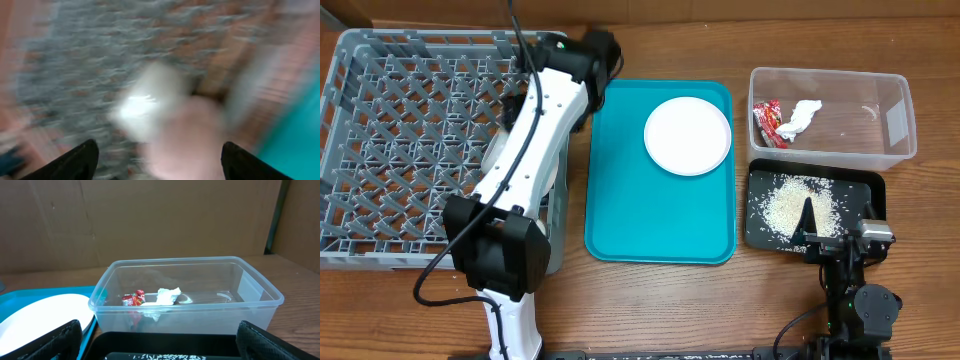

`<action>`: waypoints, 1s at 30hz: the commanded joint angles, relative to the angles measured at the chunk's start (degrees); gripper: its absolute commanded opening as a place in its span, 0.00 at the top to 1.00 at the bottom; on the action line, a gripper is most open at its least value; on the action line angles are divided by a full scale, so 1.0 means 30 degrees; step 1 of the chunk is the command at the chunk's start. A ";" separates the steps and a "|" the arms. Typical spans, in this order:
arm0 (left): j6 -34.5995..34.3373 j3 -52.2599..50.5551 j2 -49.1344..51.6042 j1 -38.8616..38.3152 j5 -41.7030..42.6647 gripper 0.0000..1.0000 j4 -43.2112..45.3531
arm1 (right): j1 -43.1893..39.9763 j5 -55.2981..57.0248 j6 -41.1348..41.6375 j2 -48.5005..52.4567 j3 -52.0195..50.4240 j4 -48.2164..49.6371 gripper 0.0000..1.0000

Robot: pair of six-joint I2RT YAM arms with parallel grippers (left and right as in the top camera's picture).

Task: Sort waste into correct bins and load items into the dishwasher
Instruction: 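Grasp the large white plate on the teal tray with the left gripper, then place the large plate upright into the dish rack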

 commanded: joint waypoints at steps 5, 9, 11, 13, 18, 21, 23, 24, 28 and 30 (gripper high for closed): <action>0.6870 -0.0211 0.0160 -0.2353 1.1431 0.18 0.5646 | -0.0044 0.0044 -0.0022 -0.0226 -0.0204 0.0146 0.00; 0.5501 -0.1107 0.0933 -0.2543 1.1948 0.29 0.8262 | -0.0044 0.0044 -0.0022 -0.0226 -0.0204 0.0138 0.00; 0.5501 -0.1231 0.1741 -0.2543 1.2356 0.36 0.9012 | -0.0044 0.0044 -0.0022 -0.0226 -0.0204 0.0138 0.00; 0.5486 -0.1231 0.2703 -0.2528 1.2473 0.39 0.9202 | -0.0044 0.0044 -0.0015 -0.0226 -0.0204 0.0138 0.00; 0.5413 -0.1231 0.4889 -0.2514 1.2488 0.44 0.9173 | -0.0044 0.0044 -0.0015 -0.0226 -0.0204 0.0138 0.00; 0.4903 -0.1231 0.5938 -0.2514 1.2582 0.45 0.9165 | -0.0044 0.0044 -0.0015 -0.0226 -0.0204 0.0138 0.00; 0.4707 -0.1231 0.6390 -0.2506 1.2721 0.57 0.8998 | -0.0044 0.0044 -0.0015 -0.0226 -0.0204 0.0138 0.00; 0.4575 -0.1231 0.6390 -0.2506 1.2713 0.61 0.8859 | -0.0044 0.0044 -0.0015 -0.0226 -0.0204 0.0138 0.00; 0.4575 -0.0648 0.5865 -0.2390 1.2699 0.81 0.8043 | -0.0044 0.0044 -0.0015 -0.0226 -0.0204 0.0138 0.00; 0.4648 -0.0102 0.5552 -0.2368 1.2400 0.94 0.7351 | -0.0044 0.0044 -0.0015 -0.0226 -0.0204 0.0138 0.00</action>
